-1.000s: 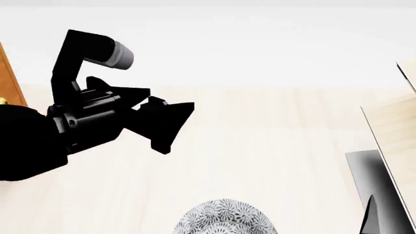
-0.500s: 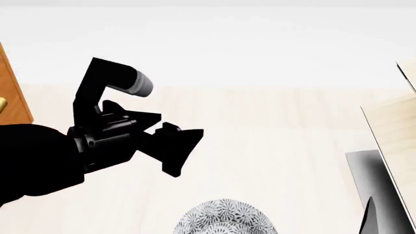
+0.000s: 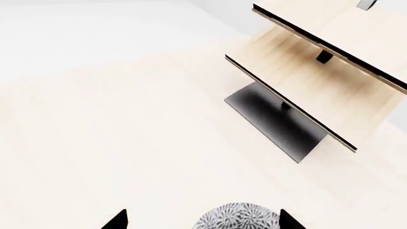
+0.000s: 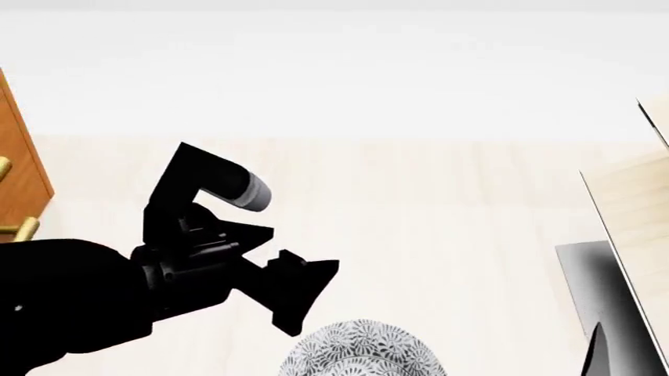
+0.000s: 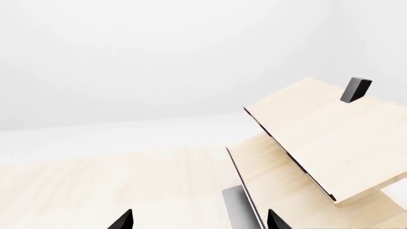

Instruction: Close the top drawer of the cabinet and put the bowl on top of it.

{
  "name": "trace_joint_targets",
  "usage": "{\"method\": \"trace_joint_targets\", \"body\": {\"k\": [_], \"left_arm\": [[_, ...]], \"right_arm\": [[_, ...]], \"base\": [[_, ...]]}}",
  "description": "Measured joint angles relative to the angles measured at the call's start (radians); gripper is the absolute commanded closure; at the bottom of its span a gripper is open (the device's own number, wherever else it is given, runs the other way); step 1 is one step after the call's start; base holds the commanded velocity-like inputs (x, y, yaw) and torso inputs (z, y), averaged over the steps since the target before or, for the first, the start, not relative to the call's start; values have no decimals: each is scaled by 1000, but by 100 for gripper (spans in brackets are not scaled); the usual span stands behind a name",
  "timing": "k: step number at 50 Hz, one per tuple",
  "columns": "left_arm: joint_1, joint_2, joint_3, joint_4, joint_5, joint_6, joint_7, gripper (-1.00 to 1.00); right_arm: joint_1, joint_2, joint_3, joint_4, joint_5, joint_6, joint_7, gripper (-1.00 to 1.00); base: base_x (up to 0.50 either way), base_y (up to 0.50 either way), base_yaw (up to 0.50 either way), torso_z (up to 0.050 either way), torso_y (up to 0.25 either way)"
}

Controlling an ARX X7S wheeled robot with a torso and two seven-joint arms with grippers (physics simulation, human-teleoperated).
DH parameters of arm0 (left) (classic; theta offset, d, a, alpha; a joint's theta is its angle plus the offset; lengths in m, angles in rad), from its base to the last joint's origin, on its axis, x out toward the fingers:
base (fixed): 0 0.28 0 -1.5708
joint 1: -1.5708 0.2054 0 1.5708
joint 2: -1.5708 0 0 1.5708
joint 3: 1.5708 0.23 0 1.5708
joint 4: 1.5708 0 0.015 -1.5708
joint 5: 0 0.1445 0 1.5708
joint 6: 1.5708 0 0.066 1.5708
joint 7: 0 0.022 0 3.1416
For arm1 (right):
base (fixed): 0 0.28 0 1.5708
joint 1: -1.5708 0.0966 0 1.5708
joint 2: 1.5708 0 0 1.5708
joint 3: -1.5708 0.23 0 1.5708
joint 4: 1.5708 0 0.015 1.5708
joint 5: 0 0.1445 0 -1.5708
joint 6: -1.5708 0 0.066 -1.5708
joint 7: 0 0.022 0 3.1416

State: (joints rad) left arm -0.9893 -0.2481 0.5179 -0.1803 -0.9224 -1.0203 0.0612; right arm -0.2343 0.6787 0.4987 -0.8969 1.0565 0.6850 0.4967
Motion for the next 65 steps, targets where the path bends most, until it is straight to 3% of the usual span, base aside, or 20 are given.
{"method": "trace_joint_targets", "body": {"k": [65], "left_arm": [[118, 29, 179, -255, 156, 216, 152, -100]], "right_arm": [[-67, -2, -36, 24, -58, -89, -23, -100]], "base": [[0, 0, 0, 0, 0]]}}
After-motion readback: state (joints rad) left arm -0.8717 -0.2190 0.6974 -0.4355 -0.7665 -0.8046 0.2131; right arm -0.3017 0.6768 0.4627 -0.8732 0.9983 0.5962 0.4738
